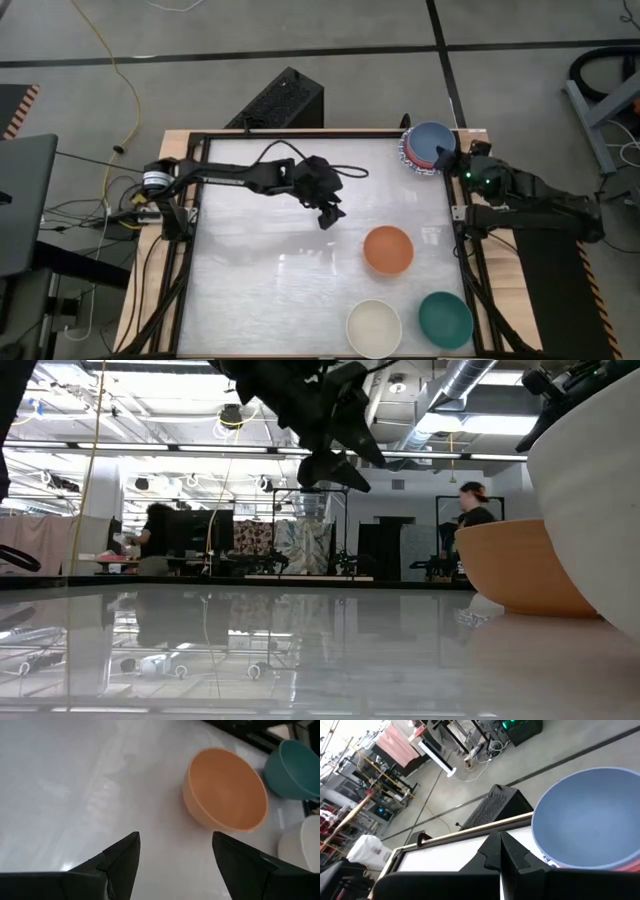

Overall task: Nest bowls inside each other
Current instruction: Stack the brown bowl on top of the blue bowl

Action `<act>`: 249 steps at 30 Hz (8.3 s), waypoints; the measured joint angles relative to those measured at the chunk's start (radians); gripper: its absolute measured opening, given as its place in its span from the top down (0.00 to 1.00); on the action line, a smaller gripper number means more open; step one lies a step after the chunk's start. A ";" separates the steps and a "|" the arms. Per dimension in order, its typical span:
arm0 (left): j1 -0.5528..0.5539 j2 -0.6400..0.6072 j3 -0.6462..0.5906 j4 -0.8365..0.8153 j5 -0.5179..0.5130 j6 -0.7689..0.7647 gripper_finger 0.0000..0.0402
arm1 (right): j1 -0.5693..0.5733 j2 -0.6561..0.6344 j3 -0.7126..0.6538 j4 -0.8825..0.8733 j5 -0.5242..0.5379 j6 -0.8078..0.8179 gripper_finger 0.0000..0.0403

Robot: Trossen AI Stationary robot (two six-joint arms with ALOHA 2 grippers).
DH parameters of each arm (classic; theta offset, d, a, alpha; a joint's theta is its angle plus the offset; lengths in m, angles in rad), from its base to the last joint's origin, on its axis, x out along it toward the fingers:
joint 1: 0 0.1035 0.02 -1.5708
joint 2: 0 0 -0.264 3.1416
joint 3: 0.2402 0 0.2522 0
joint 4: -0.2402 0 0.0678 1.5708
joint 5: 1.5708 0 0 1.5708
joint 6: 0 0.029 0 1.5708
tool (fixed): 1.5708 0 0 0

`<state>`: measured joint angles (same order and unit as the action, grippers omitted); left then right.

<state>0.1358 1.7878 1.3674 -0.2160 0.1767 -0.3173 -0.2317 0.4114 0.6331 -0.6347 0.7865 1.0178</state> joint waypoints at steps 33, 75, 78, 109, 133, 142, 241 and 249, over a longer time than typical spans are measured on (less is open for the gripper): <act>-0.127 0.505 0.831 -0.559 -0.155 0.060 0.41 | 0.064 0.000 0.000 -0.002 -0.006 0.021 0.97; -0.170 0.696 0.871 -0.572 -0.233 0.138 0.66 | 0.107 0.000 0.000 -0.039 -0.005 0.022 0.97; -0.167 0.699 0.870 -0.587 -0.197 0.147 0.83 | 0.107 0.000 0.000 -0.040 -0.008 0.022 0.97; -0.016 0.521 0.960 -1.083 -0.227 -0.003 1.00 | 0.108 0.049 0.000 -0.180 -0.241 0.220 0.97; 0.015 0.512 0.950 -1.114 -0.184 0.004 1.00 | 0.228 0.707 0.355 -0.261 -0.525 0.178 0.97; 0.020 0.513 0.950 -1.101 -0.143 0.084 1.00 | 0.347 0.803 0.488 -0.311 -0.548 -0.022 0.88; -0.010 0.519 0.951 -1.014 -0.058 0.421 1.00 | 0.526 1.280 0.864 -0.533 -0.542 -1.548 0.92; -0.012 0.519 0.951 -0.987 -0.068 0.438 0.97 | 0.529 1.280 0.864 -0.538 -0.549 -1.543 0.97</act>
<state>0.1241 2.3066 2.3180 -1.2028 0.1085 0.1209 0.2974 1.6913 1.4971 -1.1722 0.2375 -0.5250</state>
